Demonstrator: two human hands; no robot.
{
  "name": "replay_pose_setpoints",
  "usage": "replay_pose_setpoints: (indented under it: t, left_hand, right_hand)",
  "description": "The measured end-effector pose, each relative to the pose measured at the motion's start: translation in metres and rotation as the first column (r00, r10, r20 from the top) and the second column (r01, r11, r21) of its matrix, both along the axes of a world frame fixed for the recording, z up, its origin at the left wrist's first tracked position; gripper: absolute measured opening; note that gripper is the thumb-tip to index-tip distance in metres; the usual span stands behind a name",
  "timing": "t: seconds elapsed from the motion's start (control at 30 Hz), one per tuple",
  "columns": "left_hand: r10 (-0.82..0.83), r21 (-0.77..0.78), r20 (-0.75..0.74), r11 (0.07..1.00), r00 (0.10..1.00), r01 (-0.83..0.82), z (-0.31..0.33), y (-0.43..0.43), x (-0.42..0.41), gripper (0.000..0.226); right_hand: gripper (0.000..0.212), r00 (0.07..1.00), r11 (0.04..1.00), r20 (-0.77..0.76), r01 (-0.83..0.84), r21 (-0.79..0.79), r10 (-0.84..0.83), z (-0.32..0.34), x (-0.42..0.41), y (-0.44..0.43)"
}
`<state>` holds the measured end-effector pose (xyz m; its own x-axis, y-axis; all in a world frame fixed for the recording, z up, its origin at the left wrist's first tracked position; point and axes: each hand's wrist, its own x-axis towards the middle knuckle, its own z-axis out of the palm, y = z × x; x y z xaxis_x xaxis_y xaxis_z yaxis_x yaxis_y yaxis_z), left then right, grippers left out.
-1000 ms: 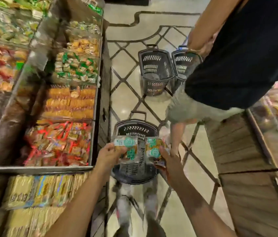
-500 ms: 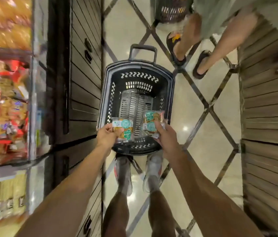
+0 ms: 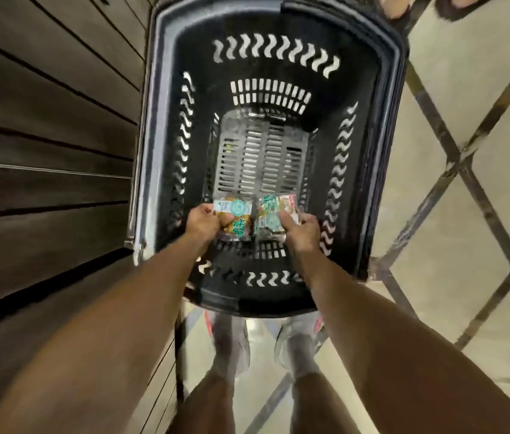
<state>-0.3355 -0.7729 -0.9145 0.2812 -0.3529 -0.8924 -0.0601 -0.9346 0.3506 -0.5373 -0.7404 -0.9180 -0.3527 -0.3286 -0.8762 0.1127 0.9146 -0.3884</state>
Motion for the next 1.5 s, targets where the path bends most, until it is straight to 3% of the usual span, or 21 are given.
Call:
replay_pose_setpoints:
  t: [0.07,0.23,0.47,0.67,0.8,0.9,1.0,1.3,1.4,1.5]
  left_hand:
    - [-0.032,0.036,0.031,0.999,0.999,0.031,-0.024,-0.002,0.002,0.022]
    - [-0.079,0.065,0.049,0.995,0.996,0.076,-0.071,-0.011,-0.001,0.026]
    - [-0.180,0.063,-0.029,0.981,0.983,0.182,-0.101,-0.012,0.007,0.028]
    - [-0.118,0.055,-0.078,0.991,0.990,0.122,-0.100,-0.014,0.009,0.017]
    - [-0.042,0.053,-0.064,0.998,0.997,0.046,-0.098,0.002,0.005,0.022]
    - [-0.033,0.062,-0.023,0.997,0.999,0.034,-0.110,0.015,0.010,0.014]
    - [-0.067,0.069,0.010,0.995,0.998,0.066,-0.117,0.019,0.011,0.028]
    - [-0.245,0.072,0.087,0.968,0.965,0.240,-0.124,0.016,0.003,0.041]
    - [-0.521,0.152,0.234,0.854,0.821,0.498,-0.116,0.012,-0.006,0.046]
    - [-0.671,0.264,0.337,0.740,0.660,0.618,-0.111,0.008,-0.014,0.051]
  right_hand:
    - [0.055,0.999,0.999,0.034,0.041,0.031,-0.042,-0.025,0.007,-0.006]
    - [0.054,0.995,0.990,-0.007,0.104,0.093,-0.104,-0.085,0.019,-0.015]
    - [0.052,0.999,0.986,-0.012,-0.041,0.164,0.044,-0.105,0.021,-0.010]
    - [0.052,0.967,0.953,-0.015,-0.248,0.172,0.255,-0.112,0.017,-0.024]
    - [0.053,0.955,0.946,-0.025,-0.288,0.150,0.295,-0.132,0.012,-0.022]
    - [0.052,0.945,0.939,-0.043,-0.314,0.140,0.323,-0.134,0.015,-0.020]
    - [0.043,0.926,0.921,-0.072,-0.357,0.154,0.371,-0.123,0.017,-0.024]
    - [0.032,0.683,0.733,-0.270,-0.602,0.315,0.678,-0.124,0.019,-0.020]
    - [0.031,0.553,0.632,-0.307,-0.661,0.404,0.774,-0.120,0.027,-0.016]
    - [0.021,0.451,0.553,-0.322,-0.710,0.437,0.833,-0.114,0.028,-0.017]
